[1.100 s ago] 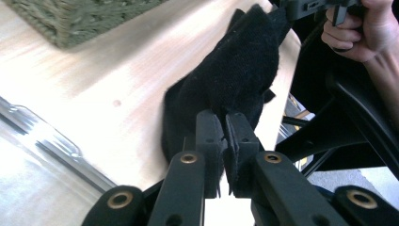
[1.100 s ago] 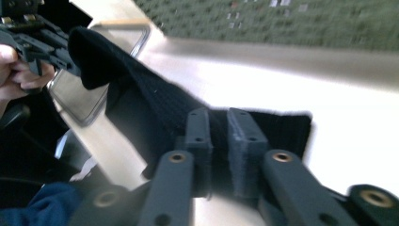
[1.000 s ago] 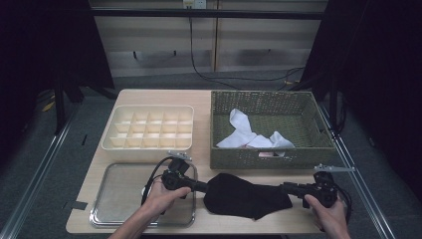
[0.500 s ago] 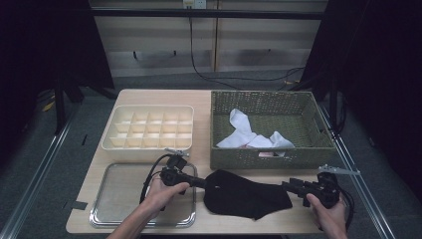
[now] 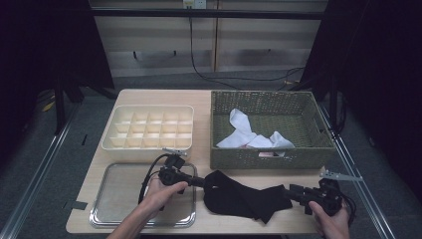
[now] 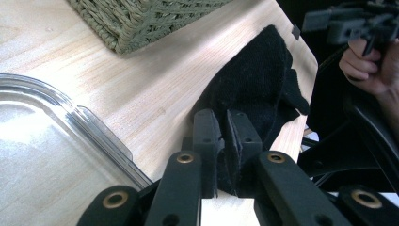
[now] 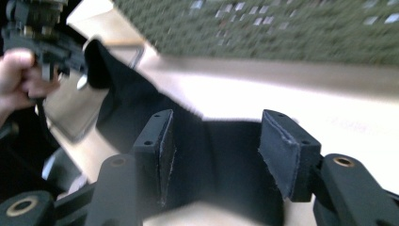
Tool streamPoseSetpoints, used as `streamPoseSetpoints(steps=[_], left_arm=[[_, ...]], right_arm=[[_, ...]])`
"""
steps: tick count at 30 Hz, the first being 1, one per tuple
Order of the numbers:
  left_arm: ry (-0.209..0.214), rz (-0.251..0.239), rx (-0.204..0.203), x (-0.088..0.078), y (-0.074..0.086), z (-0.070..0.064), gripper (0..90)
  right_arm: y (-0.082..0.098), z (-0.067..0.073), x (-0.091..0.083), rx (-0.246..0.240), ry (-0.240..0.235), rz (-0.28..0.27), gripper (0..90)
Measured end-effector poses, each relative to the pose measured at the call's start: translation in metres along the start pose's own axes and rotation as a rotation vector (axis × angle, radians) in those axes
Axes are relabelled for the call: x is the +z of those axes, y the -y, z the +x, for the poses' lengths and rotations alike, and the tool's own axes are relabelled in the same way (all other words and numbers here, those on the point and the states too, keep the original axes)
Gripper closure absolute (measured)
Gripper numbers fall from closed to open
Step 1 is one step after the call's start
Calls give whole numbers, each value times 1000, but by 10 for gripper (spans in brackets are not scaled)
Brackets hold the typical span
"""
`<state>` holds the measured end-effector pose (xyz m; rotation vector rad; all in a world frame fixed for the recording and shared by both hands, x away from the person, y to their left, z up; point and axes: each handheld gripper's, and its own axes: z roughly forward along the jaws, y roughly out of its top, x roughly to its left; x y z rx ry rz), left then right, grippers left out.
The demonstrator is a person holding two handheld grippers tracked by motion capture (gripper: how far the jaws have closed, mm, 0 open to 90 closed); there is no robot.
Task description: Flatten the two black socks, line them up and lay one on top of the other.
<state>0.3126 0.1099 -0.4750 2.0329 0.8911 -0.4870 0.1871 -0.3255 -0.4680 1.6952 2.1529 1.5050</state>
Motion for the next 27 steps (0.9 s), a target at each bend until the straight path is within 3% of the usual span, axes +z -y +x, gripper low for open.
streamPoseSetpoints(steps=[5, 8, 14, 20, 24, 26, 27], left_arm=[[2, -3, -1, -1, 0, -1, 820], [0, -1, 6, -1, -1, 0, 833], [9, -6, 0, 1, -3, 0, 833], [2, -10, 7, -1, -2, 0, 833], [9, -11, 5, -1, -3, 0, 834], [5, -10, 13, 0, -3, 0, 836], [8, -7, 13, 0, -3, -1, 839]], right_arm=[[17, 16, 7, -51, -50, 83, 537], [19, 29, 20, -127, -69, 157, 572], [21, 39, 42, -196, -72, 244, 494], [22, 39, 48, -214, -71, 265, 486], [25, 45, 51, -280, -20, 279, 576], [24, 44, 52, -300, 10, 280, 702], [24, 42, 52, -281, 21, 278, 777]])
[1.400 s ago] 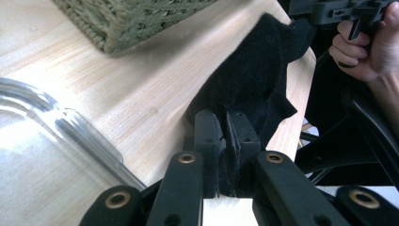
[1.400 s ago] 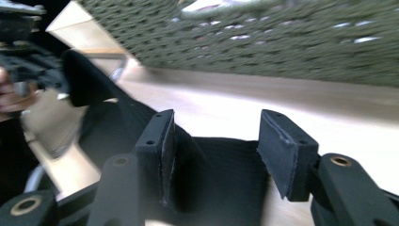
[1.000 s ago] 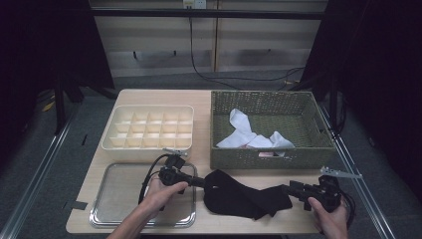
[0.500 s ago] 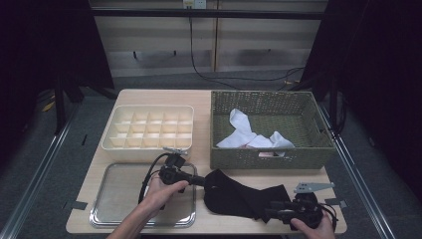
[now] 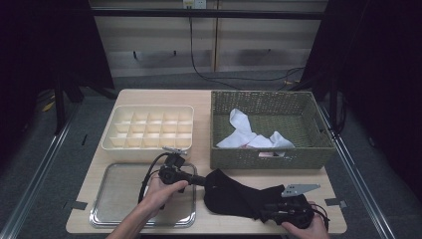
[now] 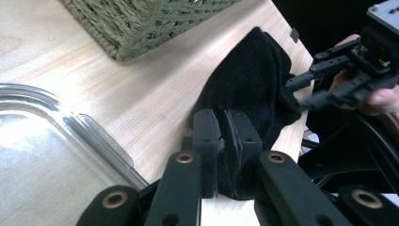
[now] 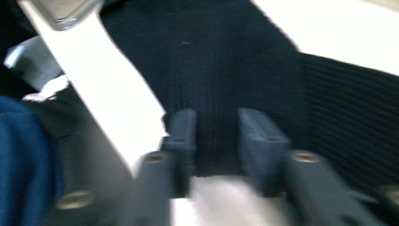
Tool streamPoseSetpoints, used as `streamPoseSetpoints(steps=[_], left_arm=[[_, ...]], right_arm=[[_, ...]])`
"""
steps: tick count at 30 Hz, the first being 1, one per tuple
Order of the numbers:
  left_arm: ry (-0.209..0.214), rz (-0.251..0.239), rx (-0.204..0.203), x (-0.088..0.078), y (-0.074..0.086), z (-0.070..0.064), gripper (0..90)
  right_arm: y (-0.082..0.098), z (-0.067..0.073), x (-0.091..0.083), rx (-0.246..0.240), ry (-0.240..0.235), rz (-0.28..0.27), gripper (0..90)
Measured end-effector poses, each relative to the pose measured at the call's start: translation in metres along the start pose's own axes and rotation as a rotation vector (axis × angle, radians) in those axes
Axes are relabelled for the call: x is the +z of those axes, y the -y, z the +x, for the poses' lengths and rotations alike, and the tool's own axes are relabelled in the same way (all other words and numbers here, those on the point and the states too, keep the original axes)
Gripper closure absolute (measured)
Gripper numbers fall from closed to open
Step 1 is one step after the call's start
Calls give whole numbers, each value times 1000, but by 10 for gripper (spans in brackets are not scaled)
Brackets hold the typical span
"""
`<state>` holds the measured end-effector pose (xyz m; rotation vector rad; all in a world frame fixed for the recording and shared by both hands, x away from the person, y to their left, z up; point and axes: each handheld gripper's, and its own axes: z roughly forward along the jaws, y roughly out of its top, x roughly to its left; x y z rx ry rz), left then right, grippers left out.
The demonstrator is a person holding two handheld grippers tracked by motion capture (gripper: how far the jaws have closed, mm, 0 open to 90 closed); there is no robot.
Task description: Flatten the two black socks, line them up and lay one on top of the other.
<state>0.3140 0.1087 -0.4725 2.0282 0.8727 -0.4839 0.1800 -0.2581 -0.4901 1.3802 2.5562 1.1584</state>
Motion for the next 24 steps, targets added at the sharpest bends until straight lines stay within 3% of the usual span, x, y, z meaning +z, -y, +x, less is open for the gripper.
streamPoseSetpoints(steps=[2, 5, 8, 10, 15, 16, 17, 19, 22, 24], left_arm=[[12, 1, -3, 0, 1, -2, 847], [10, 2, 11, -1, 0, -2, 854], [19, 1, 17, -2, 1, -4, 876], [29, 3, 36, -3, 2, -8, 895], [35, 5, 56, -2, 3, -15, 899], [-5, -2, 56, 0, 2, -15, 857], [-30, 5, 80, 1, 2, -16, 796], [-55, 18, 109, 5, -1, -15, 737], [-71, -17, 87, 8, -9, -12, 656], [-91, -16, 71, 13, -14, -8, 612]], right_arm=[[0, -5, -1, 38, -15, 1, 848], [-1, -5, -5, 44, -42, -9, 873], [-3, -9, -18, 95, -101, -80, 876], [-6, -11, -30, 112, -115, -126, 877], [-14, -10, -61, 117, -146, -188, 878], [-14, -10, -64, 126, -140, -193, 877], [-14, -11, -65, 144, -138, -198, 877], [-12, -14, -63, 162, -126, -179, 877], [-9, -25, -57, 210, -130, -180, 874], [-6, -35, -54, 242, -137, -193, 864]])
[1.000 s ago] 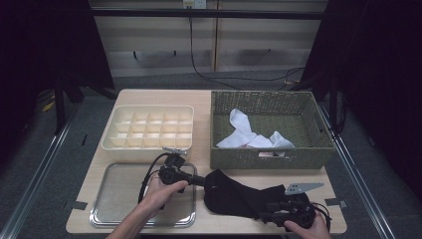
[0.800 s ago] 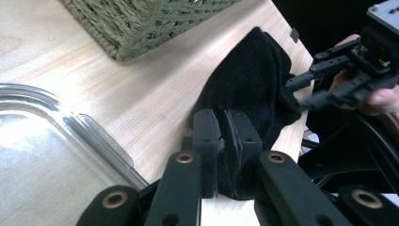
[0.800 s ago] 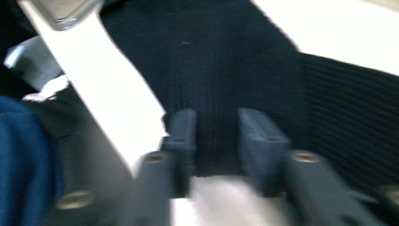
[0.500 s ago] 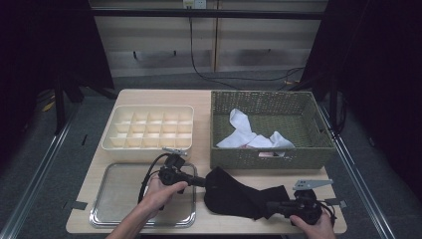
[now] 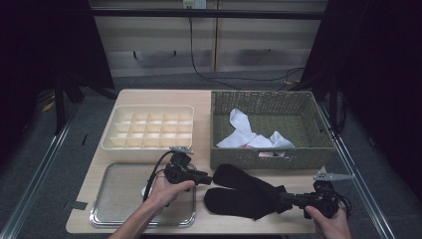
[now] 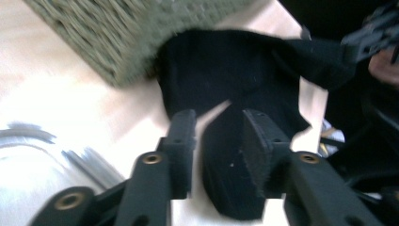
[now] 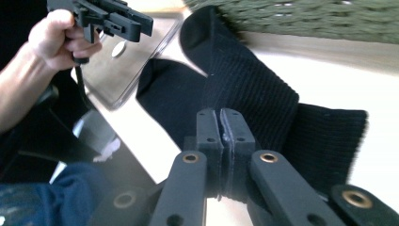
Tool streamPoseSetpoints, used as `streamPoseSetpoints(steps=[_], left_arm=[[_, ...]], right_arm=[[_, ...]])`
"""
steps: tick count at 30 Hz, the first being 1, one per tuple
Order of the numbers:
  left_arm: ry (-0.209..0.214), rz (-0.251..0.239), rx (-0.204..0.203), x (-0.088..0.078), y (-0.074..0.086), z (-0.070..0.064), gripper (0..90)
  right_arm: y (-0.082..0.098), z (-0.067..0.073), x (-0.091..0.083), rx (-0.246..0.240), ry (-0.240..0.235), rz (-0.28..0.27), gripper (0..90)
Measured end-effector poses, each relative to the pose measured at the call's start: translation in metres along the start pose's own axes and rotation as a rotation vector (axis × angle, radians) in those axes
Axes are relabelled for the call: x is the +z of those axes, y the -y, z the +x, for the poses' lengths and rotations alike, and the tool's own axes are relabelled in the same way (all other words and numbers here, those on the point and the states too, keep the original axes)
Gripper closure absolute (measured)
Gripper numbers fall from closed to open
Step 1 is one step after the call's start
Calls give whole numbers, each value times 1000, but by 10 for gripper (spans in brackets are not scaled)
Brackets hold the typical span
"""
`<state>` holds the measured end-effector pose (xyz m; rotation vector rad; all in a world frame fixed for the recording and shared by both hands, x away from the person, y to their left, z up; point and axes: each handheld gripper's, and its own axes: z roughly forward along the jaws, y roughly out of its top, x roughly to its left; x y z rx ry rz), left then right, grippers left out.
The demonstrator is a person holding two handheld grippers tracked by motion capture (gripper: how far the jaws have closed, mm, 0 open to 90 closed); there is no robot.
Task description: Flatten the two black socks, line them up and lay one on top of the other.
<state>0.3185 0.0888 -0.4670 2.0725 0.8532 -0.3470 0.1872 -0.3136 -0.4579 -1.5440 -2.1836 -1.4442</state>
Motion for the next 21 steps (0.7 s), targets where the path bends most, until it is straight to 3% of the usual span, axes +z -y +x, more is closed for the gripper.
streamPoseSetpoints(steps=[2, 6, 8, 10, 12, 13, 14, 17, 19, 21], left_arm=[[-8, 7, -21, 6, -2, 3, 602], [-32, 21, -34, 17, -1, 9, 622], [-41, 19, -32, 21, -2, 11, 630], [-24, 22, -23, 25, -3, 11, 655], [-35, 43, -6, 31, -3, 9, 661], [-63, 56, 3, 34, -3, 9, 663], [-58, 51, -9, 36, -2, 10, 667], [-63, 48, -20, 39, -2, 15, 707], [-45, 43, -25, 41, -2, 15, 765], [-42, 42, -21, 42, -1, 15, 814]], right_arm=[[0, -9, 0, 16, -4, -3, 860], [-3, -21, -1, 39, 32, -25, 851], [-5, -27, -3, 38, 33, -44, 852], [-7, -31, -3, 42, 38, -56, 858], [-7, -33, -3, 47, 47, -54, 855], [-7, -35, -3, 48, 50, -59, 853], [-7, -38, -3, 50, 57, -58, 845], [-7, -46, -3, 77, 59, -76, 795], [-6, -48, -4, 77, 75, -85, 686], [-4, -47, -7, 72, 78, -93, 635]])
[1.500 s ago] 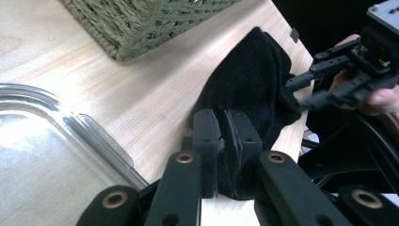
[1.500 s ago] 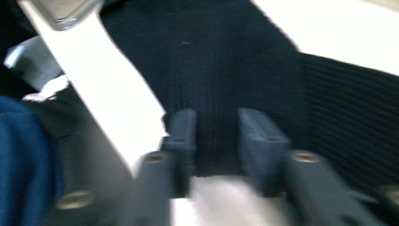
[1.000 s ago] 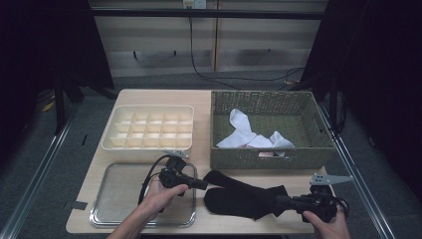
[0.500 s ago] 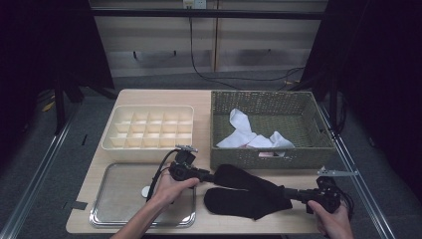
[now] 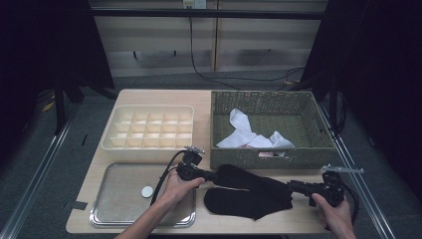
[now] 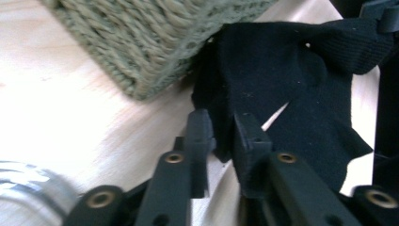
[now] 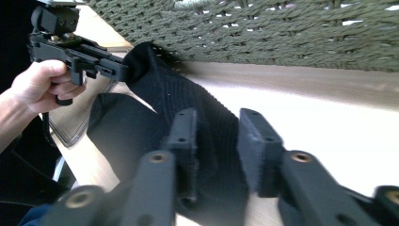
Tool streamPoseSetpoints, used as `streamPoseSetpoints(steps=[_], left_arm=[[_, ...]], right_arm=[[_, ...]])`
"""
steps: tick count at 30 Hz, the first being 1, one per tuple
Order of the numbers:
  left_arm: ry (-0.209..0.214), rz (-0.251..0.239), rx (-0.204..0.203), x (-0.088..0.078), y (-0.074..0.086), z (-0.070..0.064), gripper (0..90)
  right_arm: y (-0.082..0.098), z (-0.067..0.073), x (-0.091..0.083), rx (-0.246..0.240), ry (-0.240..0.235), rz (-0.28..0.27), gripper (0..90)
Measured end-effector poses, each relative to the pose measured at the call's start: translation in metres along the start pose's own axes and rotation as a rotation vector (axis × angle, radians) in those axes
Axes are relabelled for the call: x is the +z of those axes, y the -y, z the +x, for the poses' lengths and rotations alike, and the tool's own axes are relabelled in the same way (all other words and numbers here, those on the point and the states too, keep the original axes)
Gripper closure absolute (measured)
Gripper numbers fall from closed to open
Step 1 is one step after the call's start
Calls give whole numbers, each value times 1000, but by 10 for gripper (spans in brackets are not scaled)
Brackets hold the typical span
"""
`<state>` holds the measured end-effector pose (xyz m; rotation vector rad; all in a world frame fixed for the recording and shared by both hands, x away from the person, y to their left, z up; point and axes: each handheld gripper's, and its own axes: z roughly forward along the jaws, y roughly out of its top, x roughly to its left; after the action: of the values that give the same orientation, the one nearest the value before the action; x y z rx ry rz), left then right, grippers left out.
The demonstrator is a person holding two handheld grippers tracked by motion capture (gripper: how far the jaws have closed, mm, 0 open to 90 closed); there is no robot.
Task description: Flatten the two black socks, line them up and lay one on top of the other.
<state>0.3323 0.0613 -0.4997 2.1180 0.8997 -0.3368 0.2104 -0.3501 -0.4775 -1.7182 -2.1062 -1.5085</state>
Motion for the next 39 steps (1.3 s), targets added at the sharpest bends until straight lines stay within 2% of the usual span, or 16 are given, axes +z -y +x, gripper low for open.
streamPoseSetpoints(steps=[2, 4, 8, 11, 13, 14, 17, 20, 22, 25, 28, 31, 33, 36, 37, 39], left_arm=[[22, -8, -6, 0, 0, 2, 867], [13, -12, -6, 1, 0, 2, 889], [25, -8, -5, -2, 0, 3, 892], [39, -22, -8, -6, 0, 2, 893], [62, -33, -15, -9, -1, 1, 892], [71, -32, -10, -10, -1, 0, 893], [74, -39, 0, -13, -2, -3, 892], [77, -51, 0, -16, -1, -4, 892], [83, -53, 0, -17, -1, -7, 892], [95, -51, 11, -19, -2, -9, 892], [103, -64, 6, -20, -3, -13, 892], [109, -65, 15, -23, -4, -14, 892], [114, -69, 13, -24, -4, -14, 892], [118, -72, 16, -26, -5, -15, 892], [125, -76, 9, -27, -5, -17, 892], [132, -80, 18, -30, -5, -19, 892]], right_arm=[[3, 5, -4, -6, 18, 5, 546], [7, 9, -8, -17, 15, 8, 524], [20, 22, -12, -56, 12, 31, 454], [26, 29, -8, -81, 4, 74, 436], [27, 32, -4, -91, -8, 85, 467], [27, 35, 1, -114, -18, 106, 489], [25, 41, 10, -150, -26, 131, 526], [23, 44, 22, -186, 5, 158, 528], [24, 45, 29, -190, 13, 178, 509], [28, 45, 37, -234, 43, 216, 507], [32, 47, 40, -291, 71, 206, 551], [33, 48, 40, -336, 101, 209, 651], [31, 48, 40, -318, 136, 210, 785], [28, 45, 38, -266, 116, 211, 858], [27, 46, 36, -245, 102, 212, 861], [23, 45, 30, -214, 36, 178, 864]])
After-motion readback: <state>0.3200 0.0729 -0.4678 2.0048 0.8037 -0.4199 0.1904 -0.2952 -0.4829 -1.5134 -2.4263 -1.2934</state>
